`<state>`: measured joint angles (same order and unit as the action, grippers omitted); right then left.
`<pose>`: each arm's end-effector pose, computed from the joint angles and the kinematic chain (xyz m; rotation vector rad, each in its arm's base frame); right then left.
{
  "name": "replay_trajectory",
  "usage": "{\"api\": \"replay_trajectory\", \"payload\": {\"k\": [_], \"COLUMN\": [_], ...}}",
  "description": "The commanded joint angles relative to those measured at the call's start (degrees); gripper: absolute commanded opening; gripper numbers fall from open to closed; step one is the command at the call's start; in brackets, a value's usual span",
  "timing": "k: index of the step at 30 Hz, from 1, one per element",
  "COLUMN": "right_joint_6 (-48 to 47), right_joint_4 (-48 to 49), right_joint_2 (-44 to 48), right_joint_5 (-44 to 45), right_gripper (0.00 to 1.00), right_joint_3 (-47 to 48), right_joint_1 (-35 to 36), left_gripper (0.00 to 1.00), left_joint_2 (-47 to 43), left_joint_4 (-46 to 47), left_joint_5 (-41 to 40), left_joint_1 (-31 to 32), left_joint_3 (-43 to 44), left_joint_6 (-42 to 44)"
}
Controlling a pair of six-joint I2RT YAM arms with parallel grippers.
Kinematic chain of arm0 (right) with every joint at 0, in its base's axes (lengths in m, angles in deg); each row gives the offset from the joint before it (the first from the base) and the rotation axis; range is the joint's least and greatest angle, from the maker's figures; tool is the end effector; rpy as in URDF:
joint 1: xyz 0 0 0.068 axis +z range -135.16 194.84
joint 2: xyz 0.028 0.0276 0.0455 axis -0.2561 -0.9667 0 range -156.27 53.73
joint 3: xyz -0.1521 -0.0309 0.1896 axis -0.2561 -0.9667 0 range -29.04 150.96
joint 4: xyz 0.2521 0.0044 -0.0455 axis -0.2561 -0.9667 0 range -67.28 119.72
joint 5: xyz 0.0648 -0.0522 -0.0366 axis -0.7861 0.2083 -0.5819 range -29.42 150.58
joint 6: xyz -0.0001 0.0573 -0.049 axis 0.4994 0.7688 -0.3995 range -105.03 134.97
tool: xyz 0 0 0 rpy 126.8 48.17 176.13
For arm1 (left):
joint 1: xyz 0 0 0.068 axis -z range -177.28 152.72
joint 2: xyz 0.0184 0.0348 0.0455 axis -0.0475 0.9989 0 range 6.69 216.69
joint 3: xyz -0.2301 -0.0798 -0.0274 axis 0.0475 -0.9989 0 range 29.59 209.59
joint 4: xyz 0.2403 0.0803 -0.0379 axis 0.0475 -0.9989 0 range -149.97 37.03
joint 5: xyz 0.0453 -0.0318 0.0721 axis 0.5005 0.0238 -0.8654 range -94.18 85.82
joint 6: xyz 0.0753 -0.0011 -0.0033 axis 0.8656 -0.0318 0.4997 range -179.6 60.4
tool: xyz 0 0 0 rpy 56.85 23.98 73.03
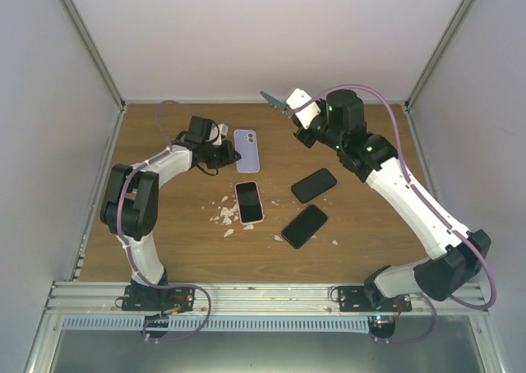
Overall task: Take the phone out of the phone case
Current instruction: Place the phone case at the center of the board.
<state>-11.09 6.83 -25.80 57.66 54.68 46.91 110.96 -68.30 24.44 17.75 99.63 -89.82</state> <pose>0.2880 0.1842 0.3780 -0.9525 1.6424 0.1197 0.3724 -0.1316 0.1576 -0.0981 2.5241 -0.9485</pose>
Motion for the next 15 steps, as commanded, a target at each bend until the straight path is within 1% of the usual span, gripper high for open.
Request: {"api": "replay_trajectory", "payload": {"k": [1, 10, 15], "right_joint_6": [1.32, 1.12, 1.28], "right_joint_4": [2.87, 2.32, 2.13], "right_joint_2": [2.38, 2.85, 2.82], "right_joint_5": [-1.52, -1.9, -1.85], "right_gripper": [0.0, 0.01, 0.01], "right_joint_3": [-0.21, -0.98, -1.01], "right_joint_1": [-1.04, -1.79, -1.99], "left_gripper": [0.0, 0.0, 0.0], "left_joint_2": [3.5, 10.92, 13.52], "left_joint_4": [2.82, 2.8, 3.01], "left_joint_5": [2.83, 3.82, 4.29], "left_joint_1": [0.24, 0.18, 0.1], "left_joint_3": [4.38, 7.68, 8.3], "left_joint_6": [4.35, 8.78, 8.6]}}
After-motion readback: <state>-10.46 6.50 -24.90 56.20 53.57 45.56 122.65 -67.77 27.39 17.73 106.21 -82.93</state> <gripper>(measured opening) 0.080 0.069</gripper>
